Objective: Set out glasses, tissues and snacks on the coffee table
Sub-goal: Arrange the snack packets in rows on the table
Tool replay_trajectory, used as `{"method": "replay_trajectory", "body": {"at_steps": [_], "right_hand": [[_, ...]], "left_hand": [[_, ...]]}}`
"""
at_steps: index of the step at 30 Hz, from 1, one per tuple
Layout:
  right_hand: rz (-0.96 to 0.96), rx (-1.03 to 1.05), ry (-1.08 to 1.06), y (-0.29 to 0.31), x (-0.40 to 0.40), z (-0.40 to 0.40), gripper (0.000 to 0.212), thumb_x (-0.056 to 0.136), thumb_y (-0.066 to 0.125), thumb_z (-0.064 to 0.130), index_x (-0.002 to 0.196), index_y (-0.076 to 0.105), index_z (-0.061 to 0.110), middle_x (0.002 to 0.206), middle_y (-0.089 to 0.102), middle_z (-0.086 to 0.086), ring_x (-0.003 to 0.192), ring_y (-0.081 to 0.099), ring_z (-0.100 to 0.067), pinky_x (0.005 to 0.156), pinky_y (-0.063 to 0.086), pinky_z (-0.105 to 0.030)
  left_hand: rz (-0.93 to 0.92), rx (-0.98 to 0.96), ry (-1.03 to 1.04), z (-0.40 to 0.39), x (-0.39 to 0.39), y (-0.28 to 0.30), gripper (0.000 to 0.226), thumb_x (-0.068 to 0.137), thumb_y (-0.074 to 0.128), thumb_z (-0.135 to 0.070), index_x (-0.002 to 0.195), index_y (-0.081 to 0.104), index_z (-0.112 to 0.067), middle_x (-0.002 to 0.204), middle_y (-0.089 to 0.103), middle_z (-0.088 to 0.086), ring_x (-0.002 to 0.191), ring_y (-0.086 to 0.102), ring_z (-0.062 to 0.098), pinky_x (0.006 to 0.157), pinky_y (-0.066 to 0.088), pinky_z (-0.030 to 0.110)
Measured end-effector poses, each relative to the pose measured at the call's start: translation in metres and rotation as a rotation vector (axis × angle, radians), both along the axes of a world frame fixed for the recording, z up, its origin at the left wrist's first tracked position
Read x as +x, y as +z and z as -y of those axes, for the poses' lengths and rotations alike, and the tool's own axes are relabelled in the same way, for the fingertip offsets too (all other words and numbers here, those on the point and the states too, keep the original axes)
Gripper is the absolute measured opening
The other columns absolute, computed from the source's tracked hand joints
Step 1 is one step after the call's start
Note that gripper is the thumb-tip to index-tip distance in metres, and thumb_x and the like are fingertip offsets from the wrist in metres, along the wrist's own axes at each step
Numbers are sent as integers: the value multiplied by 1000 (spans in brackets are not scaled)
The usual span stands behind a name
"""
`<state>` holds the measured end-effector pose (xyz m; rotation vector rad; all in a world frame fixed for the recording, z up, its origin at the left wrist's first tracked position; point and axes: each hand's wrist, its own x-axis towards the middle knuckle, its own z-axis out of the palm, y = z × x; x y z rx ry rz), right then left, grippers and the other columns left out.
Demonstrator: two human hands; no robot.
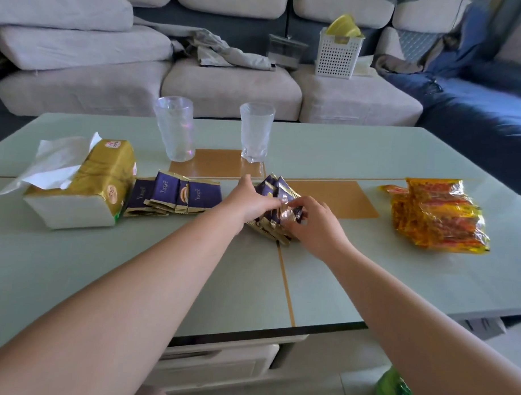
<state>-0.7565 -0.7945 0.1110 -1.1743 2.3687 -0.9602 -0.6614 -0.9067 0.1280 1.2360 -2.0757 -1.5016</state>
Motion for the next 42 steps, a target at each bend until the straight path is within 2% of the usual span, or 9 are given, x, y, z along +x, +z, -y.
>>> {"method": "replay_trajectory", "body": {"at_steps": [4,9,11,14,22,29,32,38,42], "right_hand": [[144,-130,-46,-9,-4,-1,80,70,78,22,138,36,24,123,40,4,110,56,-17,90,48,-33],[451,-225,-131,-7,-9,3,110,72,79,24,150,1,25,125,47,7,112,56,-13,85,43,-28],[569,-245,-131,-4,-12,1,108,67,80,28,149,10,24,122,60,2,109,60,-19,90,46,-34],[726,-346,-26,2,-10,-4,58,79,69,2,131,46,11,114,67,-10,104,65,-26,96,49,-46],[198,-413,115,13,13,-13,49,81,60,1,102,50,43,103,65,12,100,64,-12,85,54,-37],[302,-387,139,-4,22,-15,55,83,59,0,123,44,35,120,61,5,114,58,-12,100,47,-43],[324,-368,121,-9,23,-16,57,81,65,6,129,42,26,122,60,4,117,55,-12,102,44,-44],[366,-277,152,-11,29,-12,64,85,63,8,138,29,17,117,56,8,99,53,9,79,44,-5],[362,-242,184,-11,27,-6,63,89,55,1,140,20,13,121,52,3,101,52,0,70,39,2]], "left_hand": [[-3,-88,-26,-7,-1,-3,93,78,75,-30,148,17,-12,143,43,2,127,44,20,94,33,26],[-177,-92,-41,-14,12,-9,80,82,72,-19,146,25,-17,123,47,-6,120,47,12,93,33,23],[-234,-96,-67,-16,18,-11,86,82,71,-19,149,17,-23,137,42,-4,129,40,14,95,29,22],[-344,-106,-90,-19,26,-14,92,80,74,-16,150,14,-29,122,49,-12,113,52,2,90,39,15],[-430,-270,-113,-23,45,-19,72,79,74,-12,134,29,-25,119,56,-1,103,54,-13,79,38,-1],[-411,-83,-95,-28,45,-22,77,83,68,-9,142,20,-19,123,54,4,114,55,12,74,46,4],[-410,-41,-102,-31,45,-24,77,83,68,-14,144,21,-15,134,49,4,125,50,16,97,45,22],[-483,66,-84,-44,38,-21,94,71,58,-26,151,8,-24,156,20,-2,140,26,9,112,27,28],[-495,134,-85,-47,30,-23,95,72,57,-22,151,4,-29,138,40,-9,129,40,7,113,30,33]]}}
